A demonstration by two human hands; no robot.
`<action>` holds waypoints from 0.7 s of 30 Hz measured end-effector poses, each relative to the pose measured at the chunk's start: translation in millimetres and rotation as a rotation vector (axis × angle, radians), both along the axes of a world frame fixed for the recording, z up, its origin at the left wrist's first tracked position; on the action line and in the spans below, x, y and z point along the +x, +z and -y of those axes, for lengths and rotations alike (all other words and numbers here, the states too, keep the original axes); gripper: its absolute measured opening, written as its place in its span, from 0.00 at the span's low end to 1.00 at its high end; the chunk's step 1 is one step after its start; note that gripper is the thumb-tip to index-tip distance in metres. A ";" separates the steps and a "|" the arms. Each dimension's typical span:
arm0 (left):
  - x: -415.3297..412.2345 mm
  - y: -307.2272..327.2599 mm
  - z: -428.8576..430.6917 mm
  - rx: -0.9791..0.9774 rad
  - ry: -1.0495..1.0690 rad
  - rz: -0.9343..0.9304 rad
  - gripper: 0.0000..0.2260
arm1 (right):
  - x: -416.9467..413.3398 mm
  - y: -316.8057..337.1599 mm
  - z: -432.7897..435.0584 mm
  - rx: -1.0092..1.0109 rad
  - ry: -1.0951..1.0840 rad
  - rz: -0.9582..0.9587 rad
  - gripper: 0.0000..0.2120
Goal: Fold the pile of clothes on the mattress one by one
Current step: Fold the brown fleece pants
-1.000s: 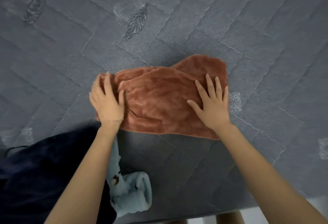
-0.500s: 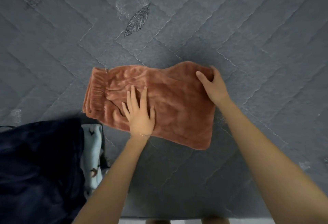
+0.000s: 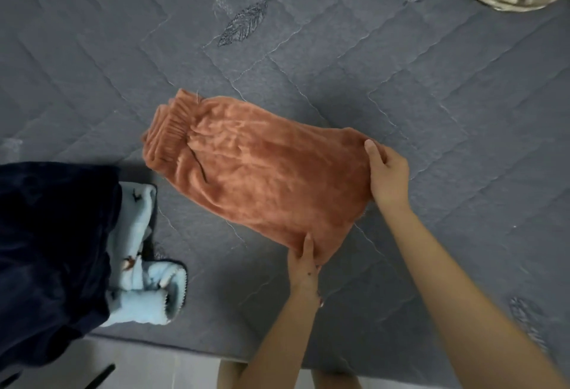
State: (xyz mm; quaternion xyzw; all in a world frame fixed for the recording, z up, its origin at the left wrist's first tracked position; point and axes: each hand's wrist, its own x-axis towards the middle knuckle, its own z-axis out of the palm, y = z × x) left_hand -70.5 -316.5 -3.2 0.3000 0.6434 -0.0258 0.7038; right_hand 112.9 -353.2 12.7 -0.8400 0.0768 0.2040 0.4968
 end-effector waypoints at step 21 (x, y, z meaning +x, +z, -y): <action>-44.9 17.4 -7.9 0.530 -0.280 -0.029 0.22 | -87.0 3.9 33.2 0.214 -0.329 -0.439 0.28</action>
